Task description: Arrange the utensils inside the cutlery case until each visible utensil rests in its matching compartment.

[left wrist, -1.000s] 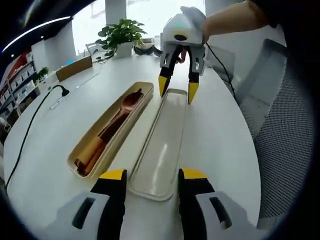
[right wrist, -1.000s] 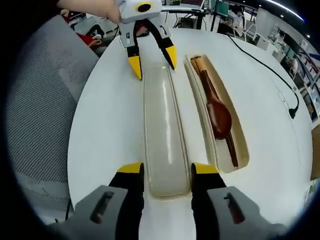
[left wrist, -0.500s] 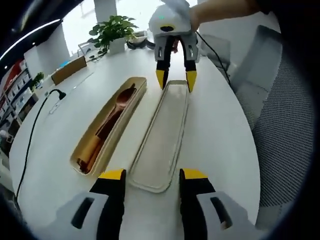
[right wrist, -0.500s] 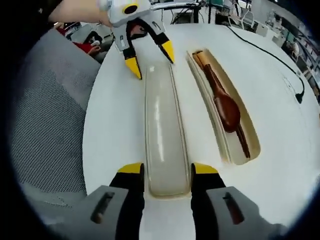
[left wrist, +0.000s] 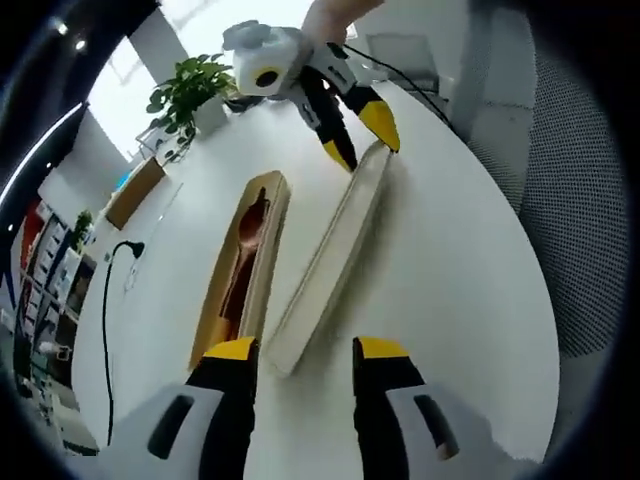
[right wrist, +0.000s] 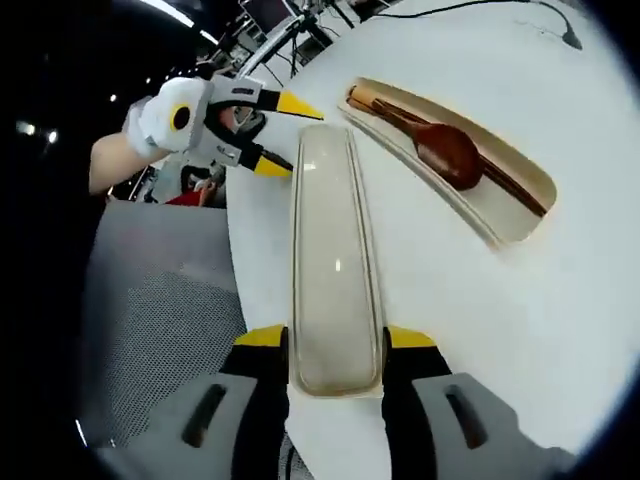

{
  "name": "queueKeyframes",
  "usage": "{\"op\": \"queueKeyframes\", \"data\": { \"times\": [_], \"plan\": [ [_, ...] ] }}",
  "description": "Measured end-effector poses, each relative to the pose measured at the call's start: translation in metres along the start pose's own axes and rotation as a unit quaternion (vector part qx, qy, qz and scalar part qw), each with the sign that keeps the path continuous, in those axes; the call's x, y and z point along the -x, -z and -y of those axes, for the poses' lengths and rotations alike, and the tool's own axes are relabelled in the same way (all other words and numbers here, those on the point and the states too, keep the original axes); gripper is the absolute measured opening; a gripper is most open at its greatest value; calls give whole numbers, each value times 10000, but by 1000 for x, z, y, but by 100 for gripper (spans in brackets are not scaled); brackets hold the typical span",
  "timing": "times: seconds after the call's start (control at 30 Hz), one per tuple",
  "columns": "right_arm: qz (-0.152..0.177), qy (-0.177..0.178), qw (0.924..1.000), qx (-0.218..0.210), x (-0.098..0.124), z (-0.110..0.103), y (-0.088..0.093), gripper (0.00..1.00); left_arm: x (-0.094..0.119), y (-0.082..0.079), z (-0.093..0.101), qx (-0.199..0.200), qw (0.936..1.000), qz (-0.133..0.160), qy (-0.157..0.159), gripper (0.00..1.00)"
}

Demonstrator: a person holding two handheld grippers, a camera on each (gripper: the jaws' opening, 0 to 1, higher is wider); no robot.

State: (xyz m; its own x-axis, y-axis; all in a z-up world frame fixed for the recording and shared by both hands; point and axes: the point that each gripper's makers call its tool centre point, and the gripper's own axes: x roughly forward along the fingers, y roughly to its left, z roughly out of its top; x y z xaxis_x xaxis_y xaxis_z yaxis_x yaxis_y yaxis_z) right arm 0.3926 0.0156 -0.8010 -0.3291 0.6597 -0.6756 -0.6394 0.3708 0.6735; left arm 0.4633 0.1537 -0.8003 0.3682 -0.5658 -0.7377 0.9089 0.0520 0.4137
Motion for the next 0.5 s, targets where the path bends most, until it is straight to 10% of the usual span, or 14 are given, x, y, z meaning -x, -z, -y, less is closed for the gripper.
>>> {"op": "queueKeyframes", "data": {
  "times": [0.27,0.33,0.5],
  "plan": [
    [82,-404,9989,-237,-1,-12,5,34,-2,-3,12,69,9993,-26,377,16],
    [60,-539,9981,-287,-2,-15,7,34,-3,-1,14,-415,9980,-126,460,10],
    [-196,-92,9994,279,-6,-4,12,35,-2,-4,23,-665,9958,-260,572,8]
  ]
}}
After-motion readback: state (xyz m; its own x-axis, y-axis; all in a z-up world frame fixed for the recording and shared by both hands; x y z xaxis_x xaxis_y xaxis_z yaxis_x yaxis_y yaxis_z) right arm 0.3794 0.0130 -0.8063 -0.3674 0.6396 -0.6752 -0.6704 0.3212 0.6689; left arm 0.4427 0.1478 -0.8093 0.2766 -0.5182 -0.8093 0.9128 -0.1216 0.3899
